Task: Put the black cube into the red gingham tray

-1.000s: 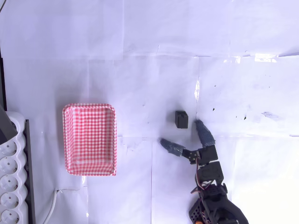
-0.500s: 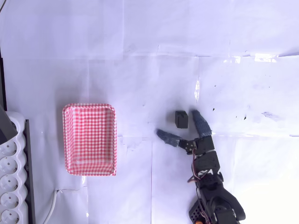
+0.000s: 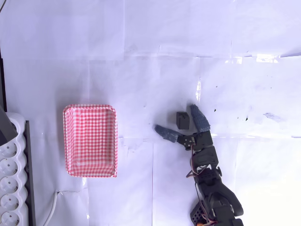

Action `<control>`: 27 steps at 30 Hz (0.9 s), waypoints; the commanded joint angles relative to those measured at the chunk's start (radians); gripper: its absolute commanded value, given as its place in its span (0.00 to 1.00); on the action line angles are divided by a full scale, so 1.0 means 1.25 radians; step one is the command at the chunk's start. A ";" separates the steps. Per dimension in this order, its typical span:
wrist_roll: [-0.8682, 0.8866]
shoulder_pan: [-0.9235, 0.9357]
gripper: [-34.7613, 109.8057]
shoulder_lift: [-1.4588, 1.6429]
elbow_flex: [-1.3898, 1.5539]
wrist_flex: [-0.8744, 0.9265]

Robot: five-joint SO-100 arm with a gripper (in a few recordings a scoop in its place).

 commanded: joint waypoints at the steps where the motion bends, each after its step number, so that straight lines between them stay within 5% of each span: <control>1: 0.005 -0.011 0.60 0.016 0.031 -0.022; 14: -0.027 -0.018 0.54 0.040 0.060 -0.060; 27: -0.032 -0.032 0.35 0.039 0.064 -0.066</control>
